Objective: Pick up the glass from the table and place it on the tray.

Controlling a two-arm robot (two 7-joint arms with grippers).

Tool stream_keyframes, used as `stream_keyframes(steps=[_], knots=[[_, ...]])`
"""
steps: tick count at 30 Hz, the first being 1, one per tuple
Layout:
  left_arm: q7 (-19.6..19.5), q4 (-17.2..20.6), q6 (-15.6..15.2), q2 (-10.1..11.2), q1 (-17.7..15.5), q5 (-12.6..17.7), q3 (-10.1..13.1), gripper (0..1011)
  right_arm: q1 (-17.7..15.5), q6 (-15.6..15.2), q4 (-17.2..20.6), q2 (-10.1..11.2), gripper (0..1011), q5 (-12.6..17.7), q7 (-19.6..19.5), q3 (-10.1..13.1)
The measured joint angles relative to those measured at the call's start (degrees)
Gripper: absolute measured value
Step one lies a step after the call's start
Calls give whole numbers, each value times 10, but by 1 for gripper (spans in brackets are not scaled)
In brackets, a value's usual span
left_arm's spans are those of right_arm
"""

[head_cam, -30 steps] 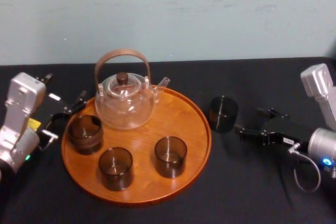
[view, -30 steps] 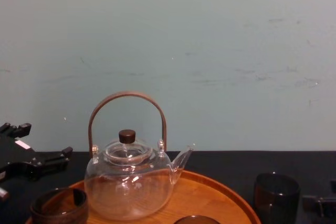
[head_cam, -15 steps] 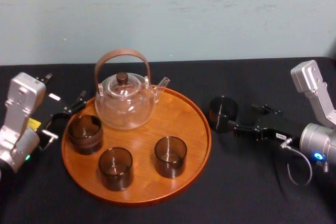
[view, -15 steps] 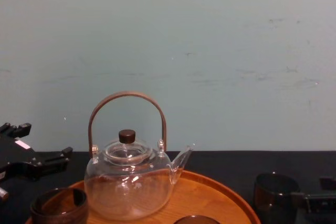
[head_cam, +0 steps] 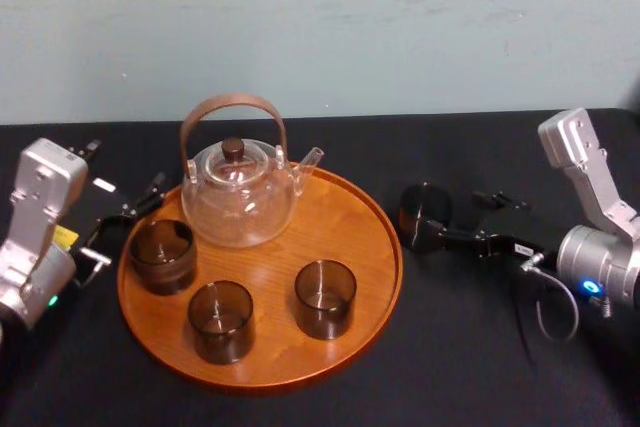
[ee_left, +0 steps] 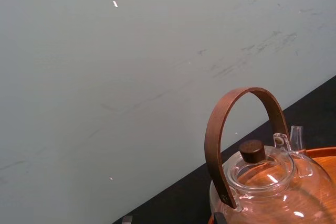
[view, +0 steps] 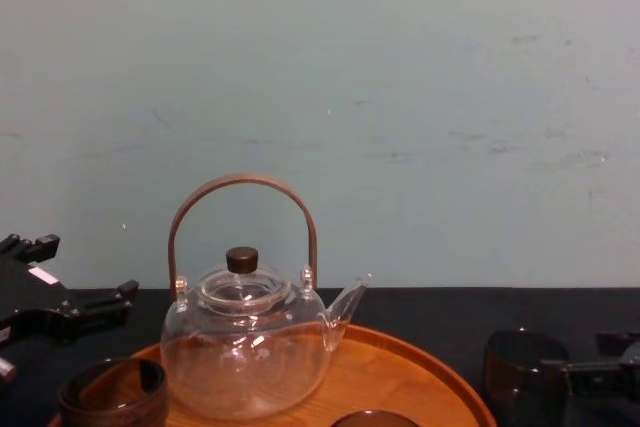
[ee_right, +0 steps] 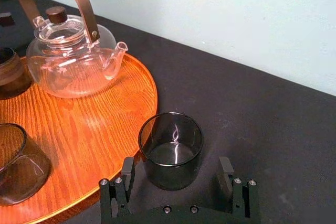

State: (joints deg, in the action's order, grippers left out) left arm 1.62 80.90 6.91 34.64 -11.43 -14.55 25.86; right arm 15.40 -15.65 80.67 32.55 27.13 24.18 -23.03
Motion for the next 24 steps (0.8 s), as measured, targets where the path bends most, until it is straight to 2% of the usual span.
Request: stream_keyframes(steps=[24], knots=[[0, 0, 0, 0, 0, 0, 0, 1001, 54, -13, -66, -41, 1002, -36, 20, -20]])
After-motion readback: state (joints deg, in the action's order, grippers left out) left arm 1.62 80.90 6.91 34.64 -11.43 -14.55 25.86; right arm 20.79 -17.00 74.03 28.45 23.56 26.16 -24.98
